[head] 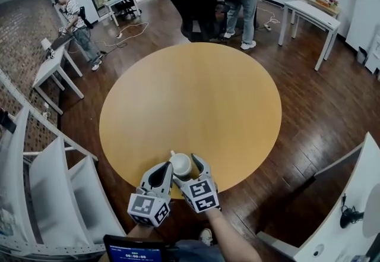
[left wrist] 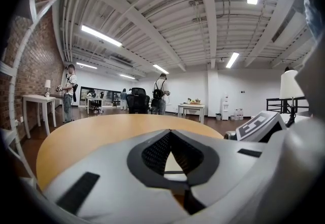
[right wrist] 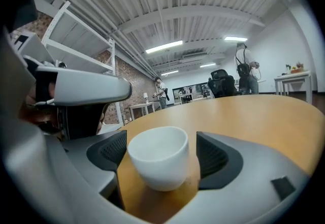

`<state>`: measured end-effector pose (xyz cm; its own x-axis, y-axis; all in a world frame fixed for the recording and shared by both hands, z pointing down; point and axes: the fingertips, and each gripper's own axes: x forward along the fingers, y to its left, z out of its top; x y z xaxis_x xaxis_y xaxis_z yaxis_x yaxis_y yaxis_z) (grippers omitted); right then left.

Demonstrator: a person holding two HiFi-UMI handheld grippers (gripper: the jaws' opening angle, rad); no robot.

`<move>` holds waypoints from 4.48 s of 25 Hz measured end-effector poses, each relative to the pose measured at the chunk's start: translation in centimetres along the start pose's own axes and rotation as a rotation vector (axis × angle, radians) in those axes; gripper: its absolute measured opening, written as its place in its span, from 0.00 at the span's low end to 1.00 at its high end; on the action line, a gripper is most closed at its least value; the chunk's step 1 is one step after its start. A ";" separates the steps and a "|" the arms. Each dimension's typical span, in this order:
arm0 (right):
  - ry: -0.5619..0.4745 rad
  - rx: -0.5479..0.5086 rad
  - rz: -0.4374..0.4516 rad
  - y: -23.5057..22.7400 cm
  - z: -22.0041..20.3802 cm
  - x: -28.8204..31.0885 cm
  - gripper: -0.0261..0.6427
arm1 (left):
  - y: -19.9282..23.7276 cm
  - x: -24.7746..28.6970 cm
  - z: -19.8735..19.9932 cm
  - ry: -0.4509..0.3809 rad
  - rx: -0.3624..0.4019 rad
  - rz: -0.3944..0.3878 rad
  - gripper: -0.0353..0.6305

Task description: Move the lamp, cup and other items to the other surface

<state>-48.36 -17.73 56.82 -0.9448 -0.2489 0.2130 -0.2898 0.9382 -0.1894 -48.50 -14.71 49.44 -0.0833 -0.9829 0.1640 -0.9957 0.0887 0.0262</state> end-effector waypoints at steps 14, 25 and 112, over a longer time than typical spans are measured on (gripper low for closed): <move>-0.152 -0.059 -0.299 -7.3 5.3 -16.1 0.42 | -14.3 4.1 4.4 -0.053 0.015 -0.308 0.07; -0.229 -0.107 -0.656 -11.9 7.8 -35.9 0.17 | -33.6 4.1 6.3 -0.061 0.010 -0.673 0.07; -0.265 0.097 -1.422 -12.7 -8.5 -83.6 0.47 | -77.0 -11.1 -1.1 0.034 0.191 -1.268 0.12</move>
<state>35.65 -6.82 49.56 0.1482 -0.9844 0.0944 -0.9876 -0.1523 -0.0376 29.15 -10.47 46.66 0.9213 -0.3575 0.1532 -0.3674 -0.9292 0.0410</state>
